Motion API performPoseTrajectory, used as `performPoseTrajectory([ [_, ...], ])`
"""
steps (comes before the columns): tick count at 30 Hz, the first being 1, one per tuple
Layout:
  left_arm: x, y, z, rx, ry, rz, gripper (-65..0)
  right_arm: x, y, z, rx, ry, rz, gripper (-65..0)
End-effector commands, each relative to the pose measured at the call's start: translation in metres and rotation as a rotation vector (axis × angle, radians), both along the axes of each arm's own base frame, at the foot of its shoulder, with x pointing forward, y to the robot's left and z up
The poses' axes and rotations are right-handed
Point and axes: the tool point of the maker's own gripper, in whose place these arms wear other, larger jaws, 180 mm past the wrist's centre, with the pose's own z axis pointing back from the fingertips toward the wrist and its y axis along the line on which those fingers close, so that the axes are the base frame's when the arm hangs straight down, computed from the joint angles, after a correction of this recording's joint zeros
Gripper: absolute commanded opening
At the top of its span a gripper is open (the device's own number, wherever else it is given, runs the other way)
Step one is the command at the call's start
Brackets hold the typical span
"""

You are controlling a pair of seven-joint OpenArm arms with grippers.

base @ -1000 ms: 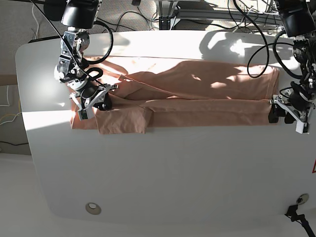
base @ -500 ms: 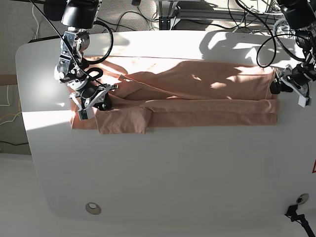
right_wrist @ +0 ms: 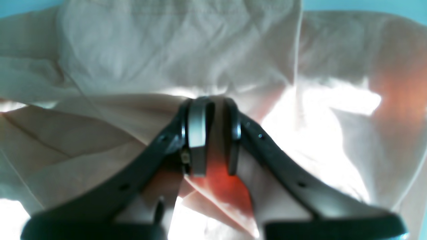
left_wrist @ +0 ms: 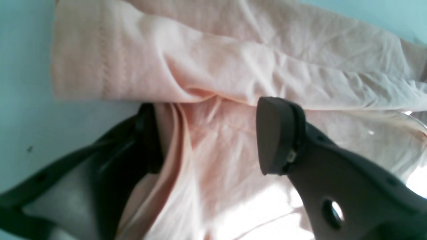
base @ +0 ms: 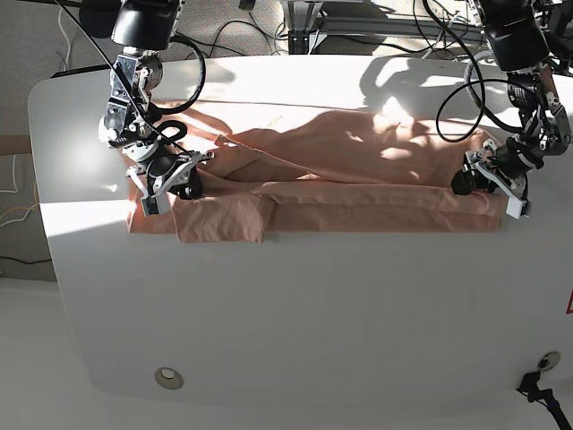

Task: Fold the T-shirt properly
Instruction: 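Grasp the folded strip's end with the left gripper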

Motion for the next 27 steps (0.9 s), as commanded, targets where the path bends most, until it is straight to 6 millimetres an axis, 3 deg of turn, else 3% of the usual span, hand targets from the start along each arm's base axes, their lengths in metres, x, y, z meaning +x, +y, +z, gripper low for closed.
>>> performPoseTrajectory([
  [1,0.005,0.004,0.008,0.012,-0.022,-0.009,-28.4,-0.01,-0.007,-0.008,-0.052,0.062,0.015,-56.2],
  [3,0.006,0.004,0.009,0.011,-0.025,-0.007,-34.5,-0.01,-0.007,-0.008,-0.051,0.063,0.014,-56.2],
  [6,0.014,0.007,0.016,0.008,-0.084,0.016,-52.8,-0.014,-0.007,-0.011,-0.051,0.071,0.015,-56.2],
  [9,0.018,0.008,0.021,0.007,-0.123,0.03,-65.0,-0.017,-0.007,-0.013,-0.052,0.079,0.015,-56.2],
  [12,0.021,0.008,0.028,0.016,-0.146,0.021,-65.0,-0.019,-0.007,-0.014,-0.051,0.08,0.015,-56.2],
  [14,0.026,0.004,0.048,0.052,-0.199,-0.007,-65.0,-0.019,-0.007,-0.014,-0.051,0.08,0.015,-56.2],
  [17,0.017,-0.01,0.07,0.115,-0.243,-0.074,-65.0,-0.019,-0.006,-0.014,-0.05,0.08,0.015,-56.2],
  [21,0.011,-0.05,0.09,0.162,-0.258,-0.208,-65.0,-0.019,-0.006,-0.014,-0.05,0.08,0.015,-56.2],
  [27,0.007,-0.11,0.09,0.083,-0.273,-0.291,-65.0,-0.019,-0.005,-0.014,-0.048,0.081,0.016,-56.2],
])
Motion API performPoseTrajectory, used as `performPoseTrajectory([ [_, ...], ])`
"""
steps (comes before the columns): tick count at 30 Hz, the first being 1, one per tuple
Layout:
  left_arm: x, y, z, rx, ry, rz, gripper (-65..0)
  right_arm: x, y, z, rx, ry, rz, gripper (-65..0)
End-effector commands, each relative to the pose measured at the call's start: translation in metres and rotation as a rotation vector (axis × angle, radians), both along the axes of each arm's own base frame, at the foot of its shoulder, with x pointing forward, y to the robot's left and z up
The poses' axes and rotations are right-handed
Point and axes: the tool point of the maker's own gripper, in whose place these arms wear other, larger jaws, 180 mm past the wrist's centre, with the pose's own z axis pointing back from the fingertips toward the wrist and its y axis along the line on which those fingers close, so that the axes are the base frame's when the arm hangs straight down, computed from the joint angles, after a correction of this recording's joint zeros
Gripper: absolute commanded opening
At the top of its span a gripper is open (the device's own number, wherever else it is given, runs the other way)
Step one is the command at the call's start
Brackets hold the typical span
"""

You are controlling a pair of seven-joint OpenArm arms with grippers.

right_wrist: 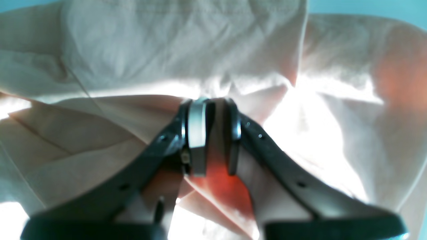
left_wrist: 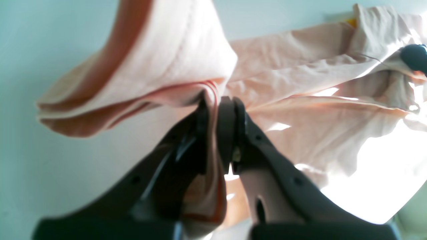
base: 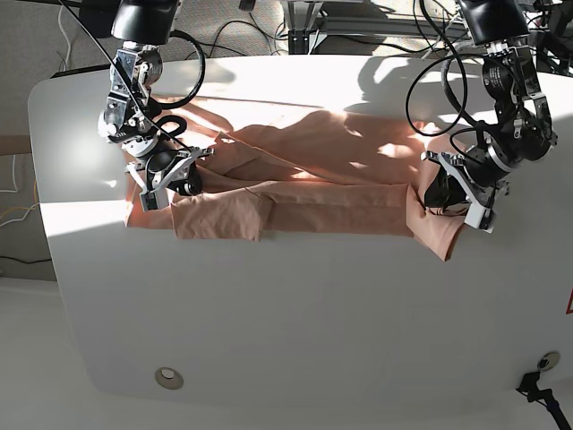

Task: Fold the T-shirt properly
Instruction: 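Grasp the folded strip's end with the left gripper, then fold the strip end with the left gripper toward the right gripper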

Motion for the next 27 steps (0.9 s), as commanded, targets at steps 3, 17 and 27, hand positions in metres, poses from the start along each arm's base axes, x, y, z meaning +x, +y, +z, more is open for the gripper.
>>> performPoseTrajectory([
  [3,0.007,-0.037,0.011,-0.076,-0.045,-0.058,-65.0,-0.013,0.001,-0.015,-0.038,0.085,0.018,-56.2],
  [17,0.004,-0.128,0.006,-0.227,0.032,-0.149,-54.3,-0.013,0.01,-0.015,-0.029,0.086,0.036,-56.2],
  [27,-0.026,-0.203,0.039,-0.334,0.047,-0.432,-42.7,-0.011,0.015,-0.014,-0.019,0.082,0.039,-56.2],
])
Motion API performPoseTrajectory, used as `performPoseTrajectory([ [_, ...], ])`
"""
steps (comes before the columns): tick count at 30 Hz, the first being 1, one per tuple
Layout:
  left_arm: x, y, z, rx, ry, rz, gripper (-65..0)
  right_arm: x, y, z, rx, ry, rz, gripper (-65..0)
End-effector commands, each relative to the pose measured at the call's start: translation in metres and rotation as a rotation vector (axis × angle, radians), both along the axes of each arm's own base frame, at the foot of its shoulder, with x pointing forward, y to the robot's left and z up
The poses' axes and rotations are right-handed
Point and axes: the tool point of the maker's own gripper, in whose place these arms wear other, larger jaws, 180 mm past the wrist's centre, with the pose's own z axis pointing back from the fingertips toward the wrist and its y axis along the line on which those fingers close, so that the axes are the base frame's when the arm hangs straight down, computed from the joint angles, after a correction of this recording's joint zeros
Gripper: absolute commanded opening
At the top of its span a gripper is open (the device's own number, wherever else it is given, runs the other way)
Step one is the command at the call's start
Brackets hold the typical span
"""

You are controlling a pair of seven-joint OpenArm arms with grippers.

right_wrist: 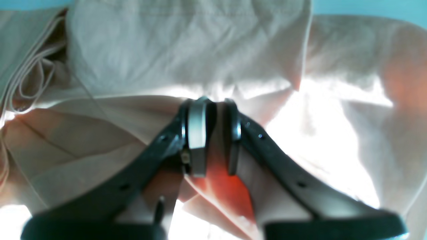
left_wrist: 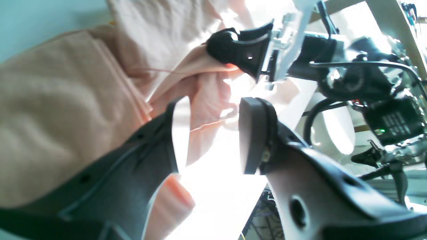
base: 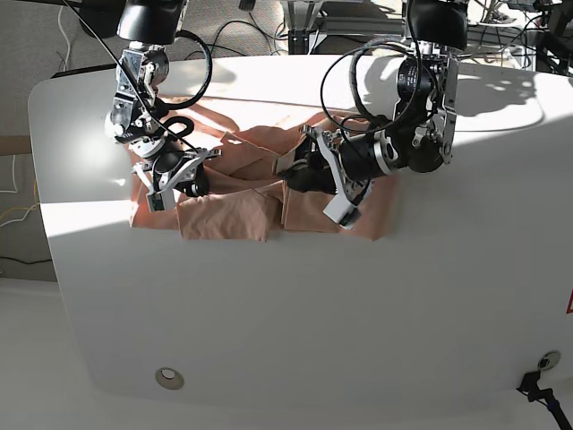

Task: Fold the T-shirt properly
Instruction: 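Fold the strip end with the left gripper toward the right gripper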

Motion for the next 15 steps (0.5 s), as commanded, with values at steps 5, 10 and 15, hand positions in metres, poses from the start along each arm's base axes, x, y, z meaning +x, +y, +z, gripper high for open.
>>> performPoseTrajectory([
  [5,0.026,0.043,0.029,0.072,-0.138,0.053,-42.7,-0.013,-0.002,-0.014,-0.047,0.083,0.027,-56.2],
  [10,0.056,0.108,0.011,0.273,-0.199,0.166,-42.7,-0.002,-0.001,0.007,-0.063,0.017,0.031,-55.4],
  [15,0.061,0.135,-0.046,0.38,-0.103,0.228,-42.4,0.024,-0.001,0.064,-0.099,-0.146,0.033,-50.8],
])
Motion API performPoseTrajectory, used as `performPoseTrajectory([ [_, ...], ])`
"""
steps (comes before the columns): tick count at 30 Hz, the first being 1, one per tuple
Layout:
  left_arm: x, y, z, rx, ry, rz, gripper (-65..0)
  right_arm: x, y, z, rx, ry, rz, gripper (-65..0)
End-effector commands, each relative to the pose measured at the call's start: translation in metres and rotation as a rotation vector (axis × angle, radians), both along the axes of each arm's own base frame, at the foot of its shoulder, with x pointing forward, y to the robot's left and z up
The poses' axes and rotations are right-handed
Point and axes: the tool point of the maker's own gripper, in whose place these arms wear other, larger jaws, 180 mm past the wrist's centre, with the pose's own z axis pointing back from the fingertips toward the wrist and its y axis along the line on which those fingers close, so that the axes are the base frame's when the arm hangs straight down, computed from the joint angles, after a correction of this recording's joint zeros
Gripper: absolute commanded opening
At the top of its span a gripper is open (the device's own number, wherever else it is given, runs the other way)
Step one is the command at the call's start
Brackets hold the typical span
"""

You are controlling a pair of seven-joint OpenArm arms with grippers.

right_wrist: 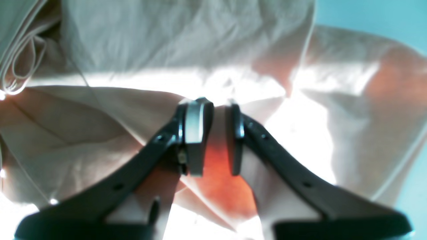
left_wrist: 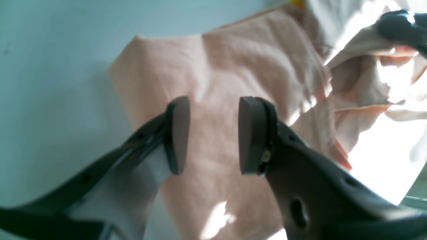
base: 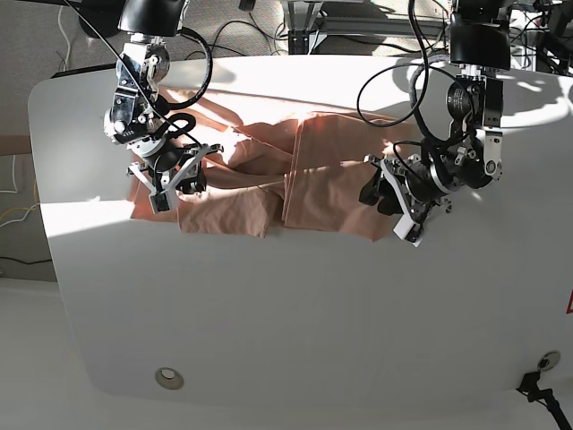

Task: Fold the T-shirt properly
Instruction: 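Fold the strip end with the left gripper toward the right gripper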

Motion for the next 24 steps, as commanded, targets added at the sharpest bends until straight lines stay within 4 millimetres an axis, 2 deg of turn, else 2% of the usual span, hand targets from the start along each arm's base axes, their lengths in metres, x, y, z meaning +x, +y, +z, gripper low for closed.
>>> performPoseTrajectory([
  [1,0.006,0.003,-0.012,0.008,0.006,0.011,-42.4,0.026,0.005,0.049,0.014,-0.163,-0.003,-48.3],
  [4,-0.003,-0.002,-0.047,0.032,0.075,-0.007,-42.4,0.032,-0.005,0.086,-0.006,-0.26,-0.043,-41.5],
  [6,-0.012,-0.007,-0.068,0.023,0.117,-0.014,-42.4,0.03,-0.016,0.095,-0.035,-0.26,-0.064,-38.2],
  [8,-0.017,-0.007,-0.079,0.014,0.138,-0.004,-42.6,0.024,-0.042,0.098,-0.058,-0.251,-0.136,-35.6],
  [13,-0.027,-0.004,-0.087,0.013,0.165,0.004,-42.6,-0.006,-0.12,0.078,-0.052,-0.191,-0.392,-31.1],
  [17,-0.03,0.013,-0.09,0.046,0.172,0.01,-42.6,-0.036,-0.16,0.045,-0.025,-0.101,-0.532,-27.0],
  [21,-0.032,0.021,-0.091,0.063,0.176,0.013,-42.6,-0.06,-0.175,0.012,0.011,-0.016,-0.547,-27.0],
  [24,-0.028,0.035,-0.089,0.071,0.168,0.044,-42.6,-0.069,-0.166,-0.005,0.035,0.044,-0.505,-27.0],
])
